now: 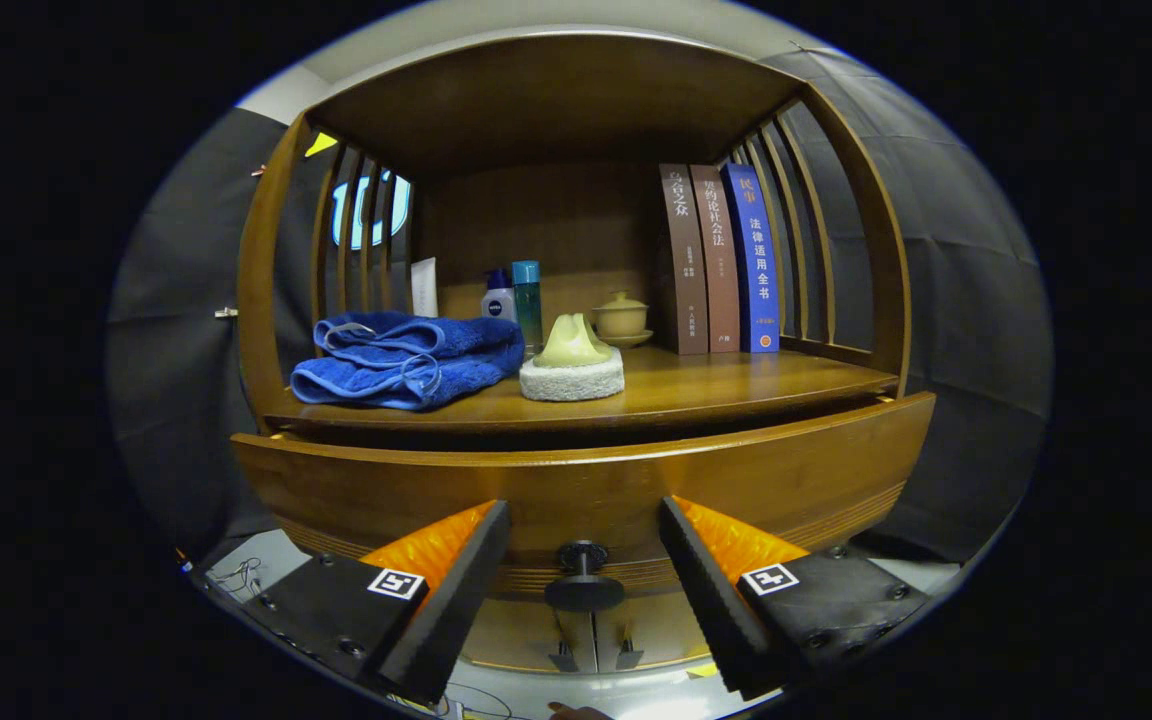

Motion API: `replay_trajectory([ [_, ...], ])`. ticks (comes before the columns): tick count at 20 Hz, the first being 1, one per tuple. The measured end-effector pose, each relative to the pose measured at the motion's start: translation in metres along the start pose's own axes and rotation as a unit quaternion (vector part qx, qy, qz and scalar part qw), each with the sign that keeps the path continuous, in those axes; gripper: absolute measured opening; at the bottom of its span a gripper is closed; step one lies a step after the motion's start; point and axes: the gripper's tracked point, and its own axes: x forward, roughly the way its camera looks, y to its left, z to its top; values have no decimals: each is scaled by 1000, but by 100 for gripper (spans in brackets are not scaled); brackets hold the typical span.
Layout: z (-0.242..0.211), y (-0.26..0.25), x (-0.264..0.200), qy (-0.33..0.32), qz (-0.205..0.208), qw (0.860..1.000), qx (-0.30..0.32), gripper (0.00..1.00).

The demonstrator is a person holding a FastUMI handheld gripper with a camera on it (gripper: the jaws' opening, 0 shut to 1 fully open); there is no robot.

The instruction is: Pull open the drawer, take out the items inside it, and place them on the countertop above the cabinet.

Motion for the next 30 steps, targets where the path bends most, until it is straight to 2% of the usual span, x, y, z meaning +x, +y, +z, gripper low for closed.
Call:
replay_trajectory([
  [5, 3, 1, 20, 1, -1, 1000, 2, 99],
  [12, 2, 0, 20, 4, -1, 1000, 4, 99],
  [20, 18, -1, -10, -1, 2, 1000, -2, 99],
  [24, 52, 3, -47, -15, 11, 1000, -15, 100],
  [30, 130, 11, -106, -20, 25, 999, -32, 99],
])
